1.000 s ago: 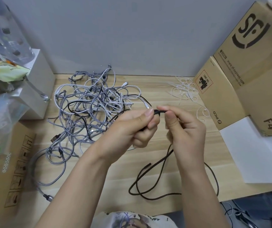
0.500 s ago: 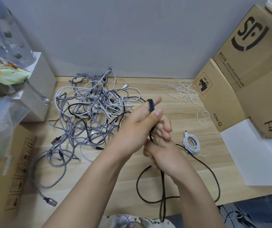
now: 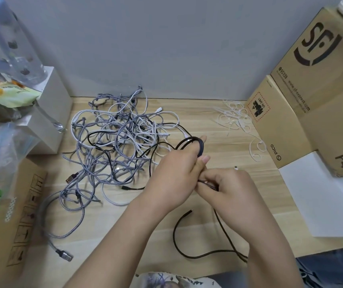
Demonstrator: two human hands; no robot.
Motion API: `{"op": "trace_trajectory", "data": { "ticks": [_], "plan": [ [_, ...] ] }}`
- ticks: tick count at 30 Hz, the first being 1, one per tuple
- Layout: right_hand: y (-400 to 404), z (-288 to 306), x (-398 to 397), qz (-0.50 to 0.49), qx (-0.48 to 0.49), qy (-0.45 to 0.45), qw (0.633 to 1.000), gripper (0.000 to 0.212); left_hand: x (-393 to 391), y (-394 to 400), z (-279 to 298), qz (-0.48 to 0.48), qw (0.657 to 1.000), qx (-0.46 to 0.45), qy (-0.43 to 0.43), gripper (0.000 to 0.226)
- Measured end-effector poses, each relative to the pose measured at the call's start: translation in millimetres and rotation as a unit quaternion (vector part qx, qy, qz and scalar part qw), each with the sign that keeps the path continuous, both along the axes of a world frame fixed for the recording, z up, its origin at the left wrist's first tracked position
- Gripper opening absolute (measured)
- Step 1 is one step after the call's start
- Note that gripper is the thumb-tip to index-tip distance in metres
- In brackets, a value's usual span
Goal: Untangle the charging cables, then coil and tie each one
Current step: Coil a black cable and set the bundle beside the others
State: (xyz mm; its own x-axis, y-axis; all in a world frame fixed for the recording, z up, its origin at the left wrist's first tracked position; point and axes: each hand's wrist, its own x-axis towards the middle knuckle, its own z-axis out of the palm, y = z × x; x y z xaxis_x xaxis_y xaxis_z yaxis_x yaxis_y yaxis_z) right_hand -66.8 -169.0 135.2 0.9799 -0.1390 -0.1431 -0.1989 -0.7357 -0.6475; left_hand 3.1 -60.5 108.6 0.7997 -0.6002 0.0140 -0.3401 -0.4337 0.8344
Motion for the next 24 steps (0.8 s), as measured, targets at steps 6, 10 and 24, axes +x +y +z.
{"op": "trace_trajectory", "data": {
  "ticks": [6, 10, 24],
  "plan": [
    [-1, 2, -2, -0.034, -0.027, -0.111, 0.993, 0.009, 4, 5, 0, -0.019, 0.999, 0.005, 0.039, 0.03],
    [-5, 4, 1, -0.068, -0.039, -0.255, 0.964, 0.022, 2, 7, 0, -0.033, 0.992, -0.077, 0.09, 0.044],
    [0, -16, 16, -0.046, 0.285, -0.252, 0.923, 0.008, 7, 21, 9, -0.134, 0.81, -0.325, 0.469, 0.031]
  ]
}}
